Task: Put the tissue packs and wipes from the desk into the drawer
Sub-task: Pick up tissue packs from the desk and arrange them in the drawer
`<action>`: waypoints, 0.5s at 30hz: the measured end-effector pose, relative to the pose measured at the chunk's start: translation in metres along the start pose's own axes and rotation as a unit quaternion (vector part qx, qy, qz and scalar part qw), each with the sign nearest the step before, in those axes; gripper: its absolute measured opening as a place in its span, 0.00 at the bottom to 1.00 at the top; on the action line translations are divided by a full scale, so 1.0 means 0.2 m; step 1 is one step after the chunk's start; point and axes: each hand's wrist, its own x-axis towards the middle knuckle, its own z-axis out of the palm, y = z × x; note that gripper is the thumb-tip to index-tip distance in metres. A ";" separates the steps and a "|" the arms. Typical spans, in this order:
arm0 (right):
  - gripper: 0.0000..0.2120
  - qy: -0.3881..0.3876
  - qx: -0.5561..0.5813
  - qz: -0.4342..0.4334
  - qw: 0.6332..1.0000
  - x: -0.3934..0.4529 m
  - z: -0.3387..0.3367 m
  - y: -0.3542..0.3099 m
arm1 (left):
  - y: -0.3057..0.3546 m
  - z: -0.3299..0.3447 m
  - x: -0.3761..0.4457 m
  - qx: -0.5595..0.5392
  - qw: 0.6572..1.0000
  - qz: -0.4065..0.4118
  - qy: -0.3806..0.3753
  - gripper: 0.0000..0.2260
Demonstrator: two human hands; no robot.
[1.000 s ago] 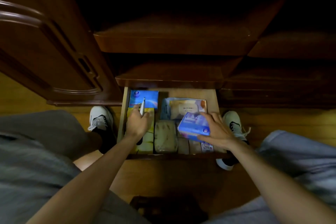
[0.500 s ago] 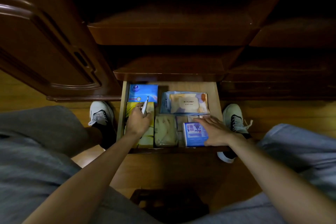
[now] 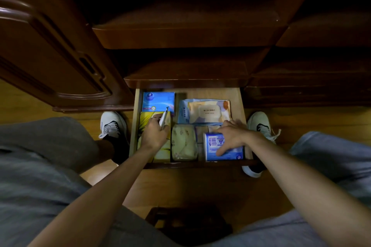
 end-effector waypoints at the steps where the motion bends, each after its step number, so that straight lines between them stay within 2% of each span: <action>1: 0.52 -0.018 0.002 0.001 1.000 0.01 -0.01 0.00 | 0.00 0.00 0.00 -0.001 1.000 0.000 0.001 0.15; 7: 0.46 -0.101 0.166 0.015 0.981 0.04 -0.08 0.02 | -0.01 0.00 0.01 -0.016 1.000 -0.017 -0.001 0.13; 9: 0.44 -0.102 0.213 0.022 0.971 0.03 -0.16 0.05 | -0.02 0.01 0.02 -0.023 1.000 -0.020 0.004 0.12; 11: 0.42 -0.047 0.280 0.042 0.958 0.02 -0.23 0.07 | -0.02 0.01 0.02 -0.027 0.999 -0.017 0.007 0.10; 13: 0.38 0.060 0.348 0.085 0.932 0.01 -0.26 0.07 | 0.00 0.02 0.02 -0.050 0.999 -0.019 0.003 0.08; 15: 0.34 0.146 0.418 0.134 0.887 0.00 -0.26 0.02 | 0.07 0.03 0.02 -0.165 0.983 -0.073 -0.045 0.13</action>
